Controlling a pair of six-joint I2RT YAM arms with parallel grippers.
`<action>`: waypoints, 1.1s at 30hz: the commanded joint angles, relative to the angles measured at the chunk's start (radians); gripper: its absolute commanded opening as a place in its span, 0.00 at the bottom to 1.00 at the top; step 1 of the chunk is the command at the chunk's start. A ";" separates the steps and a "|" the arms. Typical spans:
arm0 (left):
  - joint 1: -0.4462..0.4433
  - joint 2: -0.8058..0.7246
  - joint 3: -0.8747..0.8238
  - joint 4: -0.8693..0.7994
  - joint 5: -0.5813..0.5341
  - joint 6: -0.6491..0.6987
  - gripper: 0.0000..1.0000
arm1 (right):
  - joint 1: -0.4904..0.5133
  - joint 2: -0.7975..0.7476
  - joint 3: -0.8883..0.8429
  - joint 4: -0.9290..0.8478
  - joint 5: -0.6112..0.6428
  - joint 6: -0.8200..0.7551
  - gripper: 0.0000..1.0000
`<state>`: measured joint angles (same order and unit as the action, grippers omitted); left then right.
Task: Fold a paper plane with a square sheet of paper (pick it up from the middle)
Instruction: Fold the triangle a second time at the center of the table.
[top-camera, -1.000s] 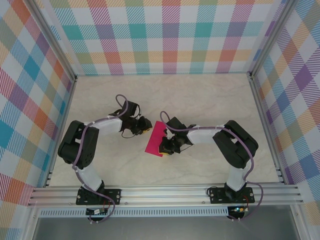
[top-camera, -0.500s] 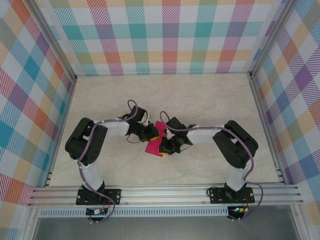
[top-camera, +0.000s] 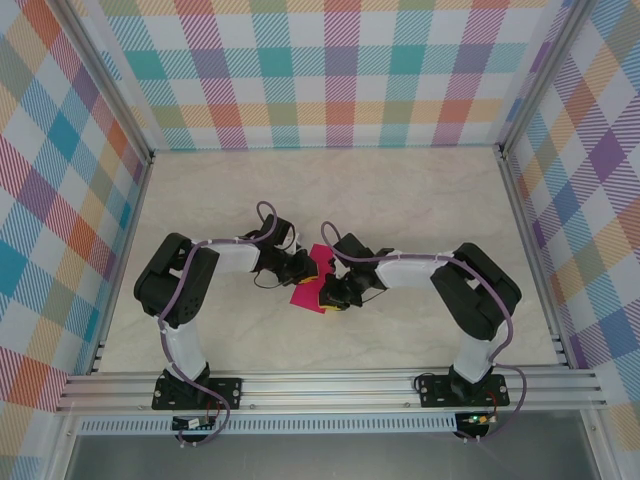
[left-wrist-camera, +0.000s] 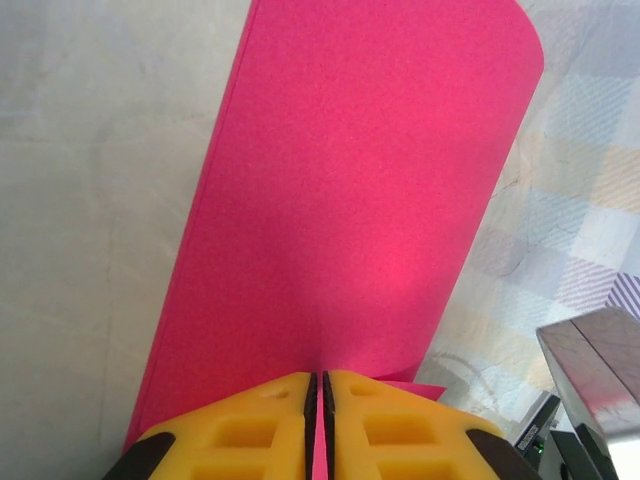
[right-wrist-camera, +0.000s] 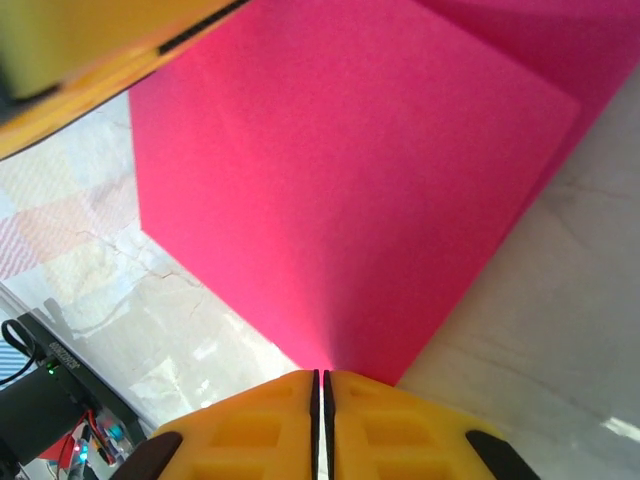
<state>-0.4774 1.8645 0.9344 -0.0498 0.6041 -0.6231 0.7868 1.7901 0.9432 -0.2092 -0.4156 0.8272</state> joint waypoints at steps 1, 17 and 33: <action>-0.001 0.064 -0.051 0.001 -0.082 0.009 0.14 | 0.006 -0.018 0.058 -0.027 -0.008 -0.003 0.13; 0.000 0.057 -0.050 -0.015 -0.091 0.014 0.13 | 0.006 0.057 0.005 -0.038 -0.029 -0.015 0.13; 0.005 0.058 -0.048 -0.021 -0.082 0.017 0.14 | 0.022 -0.043 -0.063 -0.076 -0.030 -0.032 0.14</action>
<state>-0.4755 1.8641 0.9203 -0.0162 0.6125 -0.6231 0.7921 1.7847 0.8963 -0.2043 -0.4522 0.8104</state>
